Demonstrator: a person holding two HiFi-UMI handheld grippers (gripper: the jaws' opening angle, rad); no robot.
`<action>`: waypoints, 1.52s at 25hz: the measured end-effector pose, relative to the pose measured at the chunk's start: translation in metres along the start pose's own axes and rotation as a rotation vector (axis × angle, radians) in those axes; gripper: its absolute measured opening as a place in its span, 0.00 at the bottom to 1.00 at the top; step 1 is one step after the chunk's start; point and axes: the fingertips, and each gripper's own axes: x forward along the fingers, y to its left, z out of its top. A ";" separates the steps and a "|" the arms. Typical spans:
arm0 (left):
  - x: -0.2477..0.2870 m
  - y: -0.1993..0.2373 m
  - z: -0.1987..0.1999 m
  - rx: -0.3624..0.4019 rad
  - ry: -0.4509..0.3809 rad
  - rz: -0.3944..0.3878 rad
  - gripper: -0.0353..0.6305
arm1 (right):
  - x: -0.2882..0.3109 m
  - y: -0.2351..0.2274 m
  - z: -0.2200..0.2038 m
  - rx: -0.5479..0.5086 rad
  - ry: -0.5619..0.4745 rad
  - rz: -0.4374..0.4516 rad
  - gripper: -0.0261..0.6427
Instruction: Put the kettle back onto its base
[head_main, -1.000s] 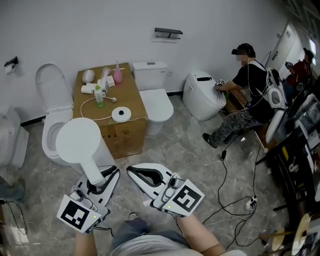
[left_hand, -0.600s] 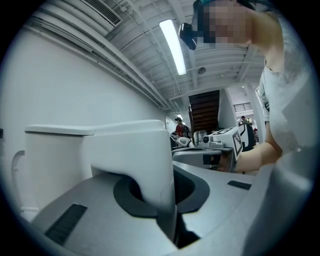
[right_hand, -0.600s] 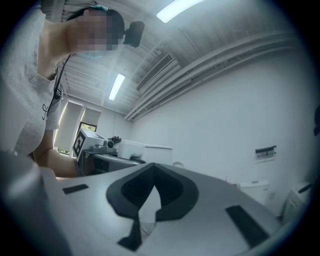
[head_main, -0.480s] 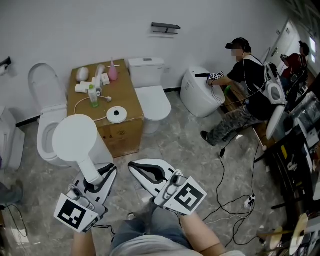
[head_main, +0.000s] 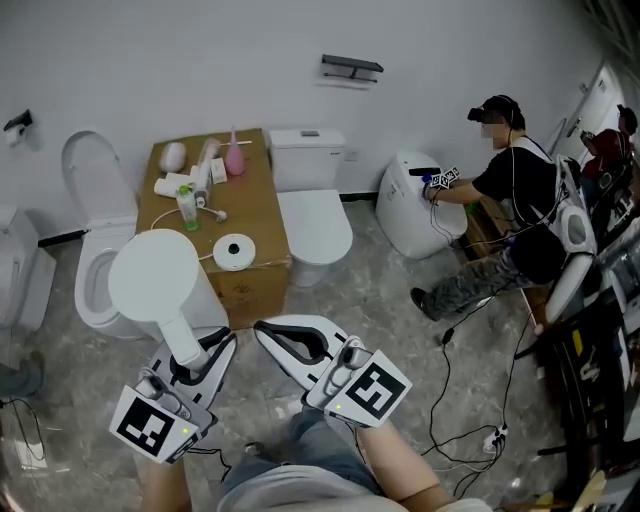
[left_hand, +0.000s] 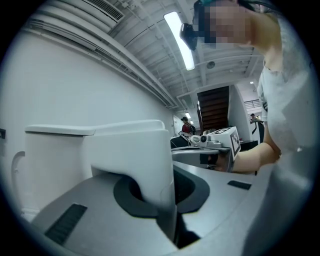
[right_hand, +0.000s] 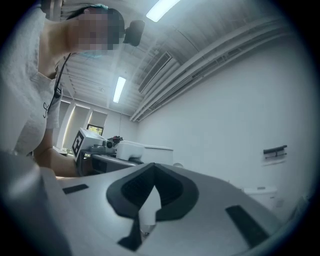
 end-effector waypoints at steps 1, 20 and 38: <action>0.009 0.002 0.001 -0.001 -0.003 0.010 0.11 | 0.000 -0.010 0.001 -0.002 -0.003 0.012 0.05; 0.121 0.029 0.001 0.050 -0.019 0.200 0.11 | -0.014 -0.130 -0.011 0.002 -0.026 0.212 0.05; 0.158 0.100 -0.057 0.030 0.053 0.153 0.11 | 0.055 -0.185 -0.045 0.002 -0.012 0.226 0.05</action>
